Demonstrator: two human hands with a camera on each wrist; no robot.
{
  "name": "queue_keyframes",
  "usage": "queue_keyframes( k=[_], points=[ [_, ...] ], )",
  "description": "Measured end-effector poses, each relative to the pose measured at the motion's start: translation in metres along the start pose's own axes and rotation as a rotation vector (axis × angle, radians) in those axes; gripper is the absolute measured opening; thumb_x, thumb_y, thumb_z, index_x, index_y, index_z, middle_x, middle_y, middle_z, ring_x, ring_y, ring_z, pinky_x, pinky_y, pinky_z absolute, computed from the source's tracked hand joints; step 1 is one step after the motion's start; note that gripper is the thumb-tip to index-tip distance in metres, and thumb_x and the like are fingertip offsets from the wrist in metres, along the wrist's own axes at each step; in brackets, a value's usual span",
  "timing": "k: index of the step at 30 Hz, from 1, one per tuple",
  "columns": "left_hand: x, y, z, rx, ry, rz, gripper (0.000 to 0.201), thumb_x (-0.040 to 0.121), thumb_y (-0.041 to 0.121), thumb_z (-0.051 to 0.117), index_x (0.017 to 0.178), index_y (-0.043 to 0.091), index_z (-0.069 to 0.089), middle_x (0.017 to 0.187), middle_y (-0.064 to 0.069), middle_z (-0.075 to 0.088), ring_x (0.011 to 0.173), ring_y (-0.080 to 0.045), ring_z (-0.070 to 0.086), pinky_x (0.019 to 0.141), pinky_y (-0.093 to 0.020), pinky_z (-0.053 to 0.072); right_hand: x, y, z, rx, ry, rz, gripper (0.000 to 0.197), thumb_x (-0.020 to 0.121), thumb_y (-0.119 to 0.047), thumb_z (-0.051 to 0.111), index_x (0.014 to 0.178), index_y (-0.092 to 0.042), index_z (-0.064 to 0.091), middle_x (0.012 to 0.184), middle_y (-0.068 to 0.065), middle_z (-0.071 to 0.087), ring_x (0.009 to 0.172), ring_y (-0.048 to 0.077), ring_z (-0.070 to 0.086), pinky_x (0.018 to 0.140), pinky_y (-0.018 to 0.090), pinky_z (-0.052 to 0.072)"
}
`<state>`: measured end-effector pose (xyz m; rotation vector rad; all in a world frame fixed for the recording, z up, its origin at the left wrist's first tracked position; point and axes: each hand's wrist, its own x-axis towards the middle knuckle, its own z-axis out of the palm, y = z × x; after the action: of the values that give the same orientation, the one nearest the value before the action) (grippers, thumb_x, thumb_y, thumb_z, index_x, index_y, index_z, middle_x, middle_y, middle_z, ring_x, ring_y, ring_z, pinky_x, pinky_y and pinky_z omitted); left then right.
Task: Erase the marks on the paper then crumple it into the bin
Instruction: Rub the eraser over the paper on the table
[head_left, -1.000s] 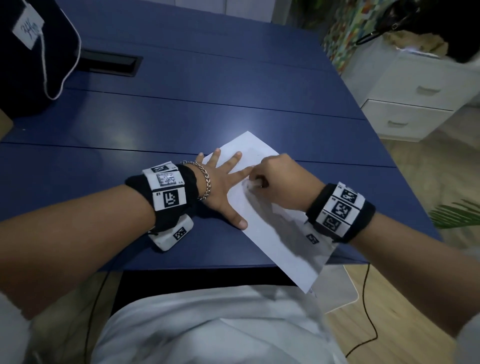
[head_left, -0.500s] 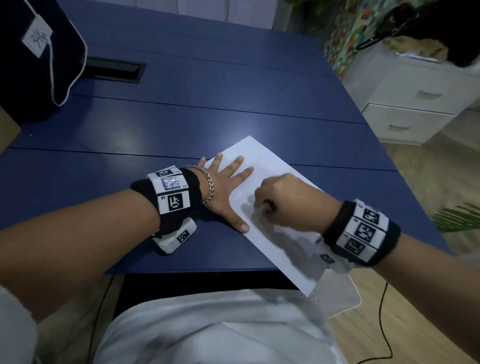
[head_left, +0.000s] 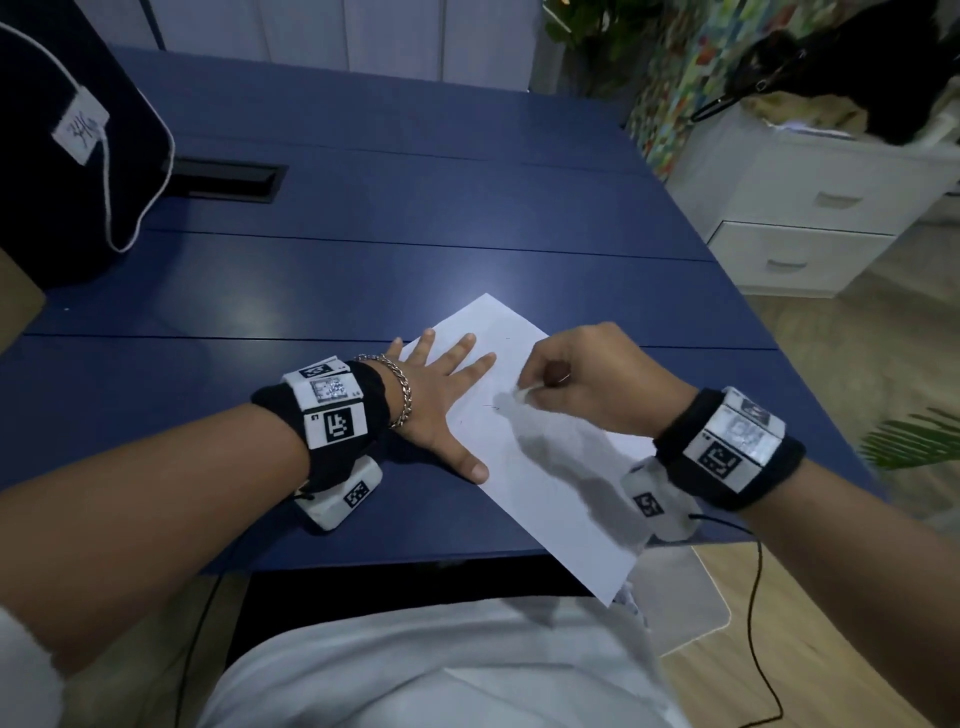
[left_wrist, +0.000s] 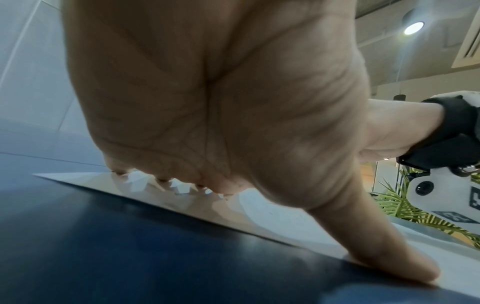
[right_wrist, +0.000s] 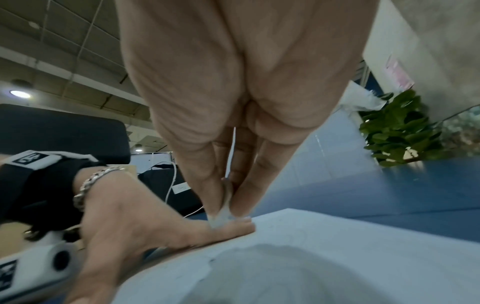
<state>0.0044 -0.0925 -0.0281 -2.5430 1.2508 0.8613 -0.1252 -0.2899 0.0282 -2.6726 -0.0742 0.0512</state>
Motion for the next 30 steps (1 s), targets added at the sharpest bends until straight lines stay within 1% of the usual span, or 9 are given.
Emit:
queue_keyframes(
  k=[3, 5, 7, 10, 15, 19, 23, 27, 30],
  points=[
    [0.001, 0.000, 0.000, 0.010, 0.004, 0.002, 0.154, 0.050, 0.104, 0.064, 0.156, 0.049, -0.034, 0.165, 0.015, -0.043, 0.155, -0.039, -0.036, 0.123, -0.067, -0.017, 0.011, -0.013, 0.018, -0.095, -0.067, -0.040, 0.016, 0.090, -0.020, 0.075, 0.104, -0.025, 0.080, 0.086, -0.014, 0.075, 0.072, 0.000, 0.062, 0.069, 0.009, 0.044],
    [0.001, 0.001, 0.000, 0.017, 0.002, 0.002, 0.153, 0.051, 0.105, 0.062, 0.155, 0.049, -0.035, 0.165, 0.015, -0.043, 0.155, -0.039, -0.035, 0.123, -0.067, -0.017, 0.016, -0.013, 0.026, -0.129, -0.030, -0.005, 0.019, 0.091, -0.017, 0.071, 0.107, -0.021, 0.081, 0.092, -0.009, 0.078, 0.076, 0.006, 0.063, 0.072, 0.016, 0.049],
    [0.001, 0.001, 0.000, 0.018, 0.005, 0.002, 0.152, 0.052, 0.104, 0.062, 0.156, 0.049, -0.035, 0.166, 0.014, -0.043, 0.155, -0.038, -0.035, 0.124, -0.066, -0.017, 0.014, -0.013, 0.031, -0.110, -0.036, 0.008, 0.017, 0.089, -0.016, 0.071, 0.102, -0.021, 0.082, 0.089, -0.012, 0.078, 0.076, 0.002, 0.066, 0.074, 0.019, 0.052],
    [0.000, 0.000, 0.001, 0.011, 0.001, -0.001, 0.152, 0.052, 0.104, 0.063, 0.156, 0.050, -0.034, 0.165, 0.015, -0.044, 0.155, -0.037, -0.036, 0.124, -0.065, -0.018, 0.007, -0.014, 0.031, -0.104, -0.151, -0.029, 0.013, 0.087, -0.019, 0.074, 0.095, -0.026, 0.081, 0.079, -0.018, 0.073, 0.068, -0.007, 0.060, 0.067, 0.006, 0.041],
    [0.001, 0.002, -0.001, 0.023, -0.010, 0.003, 0.153, 0.053, 0.103, 0.064, 0.156, 0.049, -0.034, 0.165, 0.014, -0.044, 0.155, -0.037, -0.036, 0.124, -0.065, -0.018, 0.011, 0.002, 0.021, -0.109, -0.014, 0.064, 0.017, 0.086, -0.013, 0.071, 0.096, -0.022, 0.081, 0.083, -0.012, 0.075, 0.076, 0.006, 0.068, 0.072, 0.018, 0.051],
    [-0.001, 0.000, -0.002, 0.037, -0.007, 0.019, 0.153, 0.055, 0.101, 0.068, 0.157, 0.048, -0.033, 0.165, 0.014, -0.043, 0.155, -0.037, -0.036, 0.124, -0.065, -0.018, -0.009, -0.005, 0.026, -0.077, -0.193, -0.016, 0.016, 0.087, -0.024, 0.076, 0.100, -0.032, 0.079, 0.083, -0.021, 0.071, 0.073, -0.007, 0.064, 0.068, 0.007, 0.044],
    [-0.001, -0.013, -0.017, 0.098, -0.026, 0.122, 0.157, 0.054, 0.093, 0.078, 0.160, 0.047, -0.028, 0.169, 0.012, -0.038, 0.157, -0.036, -0.033, 0.123, -0.065, -0.017, -0.021, 0.022, -0.004, 0.046, 0.004, 0.118, 0.017, 0.091, -0.025, 0.078, 0.107, -0.031, 0.078, 0.087, -0.014, 0.073, 0.066, 0.000, 0.069, 0.065, 0.009, 0.049],
    [-0.008, -0.023, -0.035, 0.146, -0.090, 0.172, 0.151, 0.061, 0.074, 0.091, 0.161, 0.054, -0.021, 0.169, 0.008, -0.038, 0.157, -0.038, -0.030, 0.125, -0.067, -0.014, -0.039, 0.031, 0.002, 0.103, -0.061, 0.152, 0.010, 0.090, -0.025, 0.079, 0.094, -0.034, 0.078, 0.086, -0.020, 0.076, 0.074, 0.002, 0.072, 0.071, 0.014, 0.053],
    [-0.008, -0.022, -0.038, 0.043, -0.035, 0.158, 0.134, 0.075, 0.076, 0.080, 0.164, 0.051, -0.016, 0.172, 0.003, -0.033, 0.159, -0.034, -0.027, 0.127, -0.059, -0.012, -0.046, 0.032, 0.012, 0.092, -0.052, 0.154, 0.011, 0.089, -0.027, 0.078, 0.095, -0.036, 0.078, 0.094, -0.019, 0.076, 0.079, 0.001, 0.071, 0.074, 0.018, 0.056]
  ],
)
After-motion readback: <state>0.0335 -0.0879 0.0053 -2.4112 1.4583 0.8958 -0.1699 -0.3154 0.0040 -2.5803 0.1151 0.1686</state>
